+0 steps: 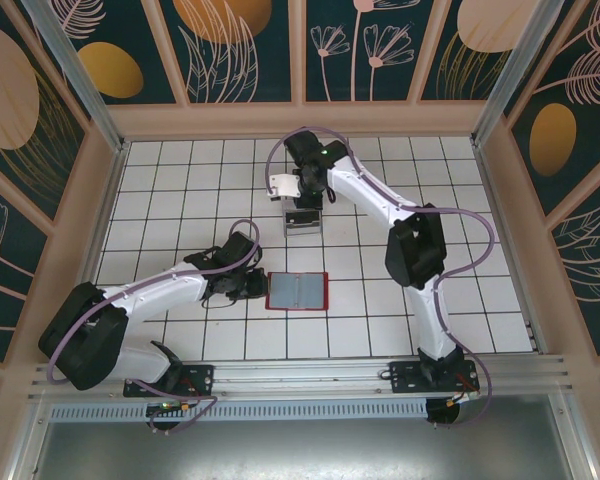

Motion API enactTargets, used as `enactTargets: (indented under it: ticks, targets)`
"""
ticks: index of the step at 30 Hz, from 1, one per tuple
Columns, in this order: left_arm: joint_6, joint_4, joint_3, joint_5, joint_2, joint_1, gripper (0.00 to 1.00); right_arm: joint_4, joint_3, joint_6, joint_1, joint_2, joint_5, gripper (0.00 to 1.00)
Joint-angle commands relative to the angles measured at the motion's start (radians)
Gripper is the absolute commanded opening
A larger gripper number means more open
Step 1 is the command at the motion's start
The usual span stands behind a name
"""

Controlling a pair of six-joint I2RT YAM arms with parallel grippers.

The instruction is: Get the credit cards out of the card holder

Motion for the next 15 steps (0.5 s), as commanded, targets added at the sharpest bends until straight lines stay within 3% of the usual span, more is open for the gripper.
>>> enactTargets:
  ticks: [1,15]
  targets:
    - [-0.018,0.007,-0.017,-0.006,-0.020,0.001,0.16,-0.045,0.041,-0.025,-0.007,0.036,-0.008,0.00]
    - [-0.020,0.010,-0.022,-0.012,-0.020,0.001,0.16,-0.051,0.072,-0.029,-0.007,0.099,0.014,0.00]
